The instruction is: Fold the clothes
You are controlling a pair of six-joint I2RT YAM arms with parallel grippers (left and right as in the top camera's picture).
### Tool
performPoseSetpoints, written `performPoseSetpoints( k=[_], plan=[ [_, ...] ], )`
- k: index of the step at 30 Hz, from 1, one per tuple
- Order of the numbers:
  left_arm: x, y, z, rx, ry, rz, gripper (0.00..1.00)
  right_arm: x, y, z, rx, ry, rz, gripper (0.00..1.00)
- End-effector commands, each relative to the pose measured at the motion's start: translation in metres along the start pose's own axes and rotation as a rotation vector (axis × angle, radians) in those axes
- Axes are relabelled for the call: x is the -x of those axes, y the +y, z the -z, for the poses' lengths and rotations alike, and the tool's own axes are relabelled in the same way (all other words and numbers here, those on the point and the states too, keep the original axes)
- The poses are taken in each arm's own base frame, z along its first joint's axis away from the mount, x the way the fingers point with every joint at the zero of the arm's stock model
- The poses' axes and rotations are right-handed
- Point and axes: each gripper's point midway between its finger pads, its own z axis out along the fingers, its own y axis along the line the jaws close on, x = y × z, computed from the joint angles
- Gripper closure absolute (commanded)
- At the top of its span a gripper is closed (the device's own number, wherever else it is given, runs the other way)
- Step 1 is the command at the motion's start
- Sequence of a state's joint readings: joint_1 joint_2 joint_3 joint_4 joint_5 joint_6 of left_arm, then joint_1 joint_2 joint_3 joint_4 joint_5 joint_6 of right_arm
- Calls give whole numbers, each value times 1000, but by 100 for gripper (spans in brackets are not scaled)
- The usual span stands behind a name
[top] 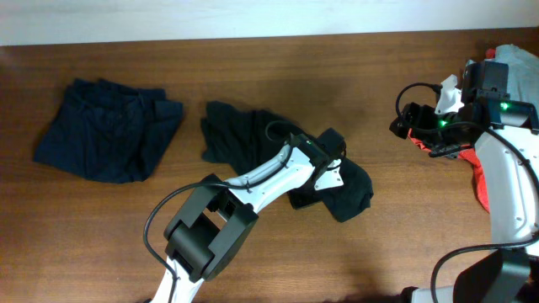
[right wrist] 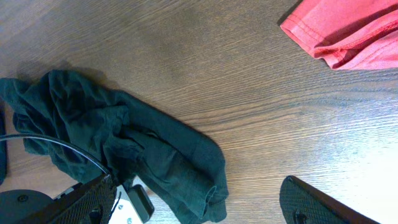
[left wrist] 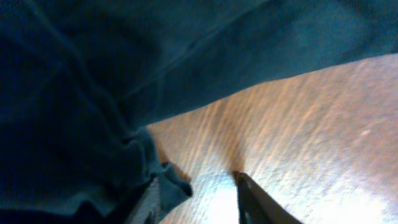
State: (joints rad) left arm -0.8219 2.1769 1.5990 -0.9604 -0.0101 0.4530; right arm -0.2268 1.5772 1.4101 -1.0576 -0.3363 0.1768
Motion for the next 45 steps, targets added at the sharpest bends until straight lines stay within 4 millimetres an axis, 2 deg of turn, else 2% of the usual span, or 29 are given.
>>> performPoseSetpoints(
  k=[1,6,9,11,16,17,18,19,20,22,25,27,29,30,34,37,40,45],
  plan=[
    [-14,10,-3,66,75,49,68,5,0,10,-11,-32,6,11],
    [-18,16,6,115,106,51,67,5,0,9,-11,-33,6,11],
    [-11,19,5,125,75,55,67,5,0,9,-11,-33,6,11],
    [-1,24,4,141,35,59,62,5,0,9,-11,-32,6,11],
    [2,13,-3,76,19,57,63,5,0,9,-11,-32,6,11],
    [2,10,-5,58,18,57,67,5,0,9,-11,-32,6,11],
    [1,8,-5,53,23,65,79,5,0,9,-12,-32,5,11],
    [1,8,-5,52,24,65,87,5,0,9,-12,-32,6,11],
    [0,9,-5,59,30,81,99,5,0,9,-12,-32,5,11],
    [-4,14,-3,90,47,123,99,5,0,9,-11,-31,5,11],
    [-12,27,10,164,87,209,99,5,0,9,-11,-30,5,11],
    [-15,34,26,195,98,263,100,4,0,9,-12,-28,5,11],
    [-22,46,60,241,94,374,99,3,0,9,-13,-24,4,11],
    [-27,53,80,270,86,432,99,3,0,9,-13,-22,6,11],
    [-67,92,177,452,13,668,100,3,0,9,-13,-21,6,11],
    [-91,109,230,508,-97,764,99,1,1,9,-5,-17,6,11],
    [-118,120,271,546,-196,849,99,-1,4,9,9,-7,5,11],
    [-156,127,309,594,-270,930,100,-15,15,-2,18,41,34,12]
  ],
)
